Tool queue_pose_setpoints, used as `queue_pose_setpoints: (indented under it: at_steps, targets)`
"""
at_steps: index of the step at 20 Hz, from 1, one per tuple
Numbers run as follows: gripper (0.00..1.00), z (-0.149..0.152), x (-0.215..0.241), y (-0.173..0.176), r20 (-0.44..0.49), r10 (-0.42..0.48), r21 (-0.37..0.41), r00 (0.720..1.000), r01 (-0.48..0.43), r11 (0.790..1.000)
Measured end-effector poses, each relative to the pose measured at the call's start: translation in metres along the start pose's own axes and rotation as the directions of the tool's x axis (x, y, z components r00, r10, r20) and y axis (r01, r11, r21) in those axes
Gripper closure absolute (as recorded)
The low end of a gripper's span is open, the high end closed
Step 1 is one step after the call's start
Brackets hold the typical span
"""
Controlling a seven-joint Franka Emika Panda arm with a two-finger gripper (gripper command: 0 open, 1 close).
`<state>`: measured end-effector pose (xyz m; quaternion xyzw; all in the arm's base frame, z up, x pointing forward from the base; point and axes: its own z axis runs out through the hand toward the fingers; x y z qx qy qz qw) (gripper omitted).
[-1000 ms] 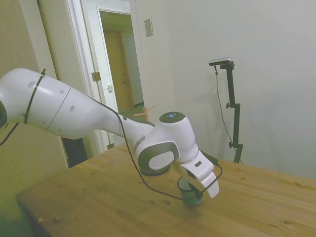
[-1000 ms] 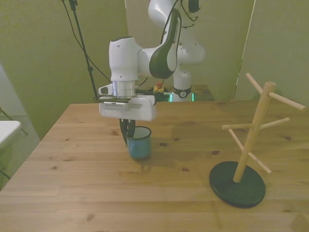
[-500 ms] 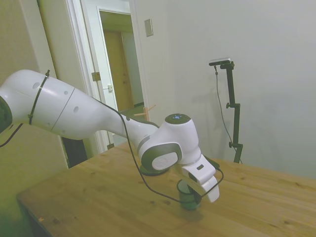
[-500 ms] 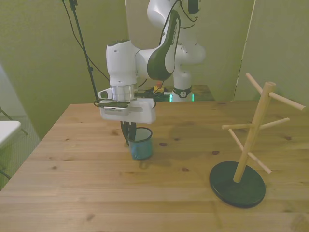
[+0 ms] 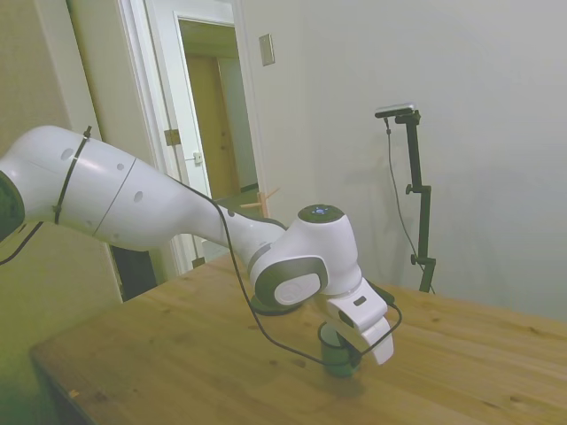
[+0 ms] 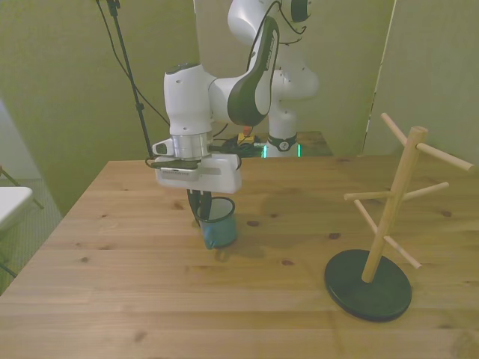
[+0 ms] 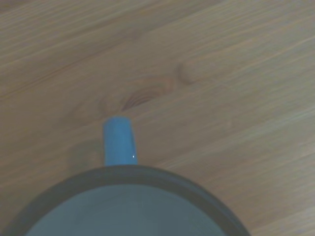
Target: Unload the mug
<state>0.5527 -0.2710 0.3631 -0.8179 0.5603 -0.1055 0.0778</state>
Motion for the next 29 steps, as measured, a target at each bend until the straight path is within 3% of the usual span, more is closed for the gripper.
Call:
queue_pose_setpoints:
  at_steps: [8, 16, 19, 24, 29]
  targets:
    - [0.00, 0.000, -0.002, 0.001, 0.003, 0.000, 0.001, 1.000, 0.000, 1.000]
    - [0.00, -0.033, -0.008, -0.015, -0.021, -0.023, 0.050, 1.000, 0.024, 0.998]
    - [0.00, -0.053, -0.013, -0.018, -0.015, -0.046, 0.049, 0.999, 0.047, 0.998]
    - [0.00, -0.117, -0.028, -0.020, -0.001, -0.091, 0.064, 0.996, 0.090, 0.994]
    - [0.00, -0.146, -0.079, -0.055, 0.025, -0.192, 0.092, 0.981, 0.189, 0.978]
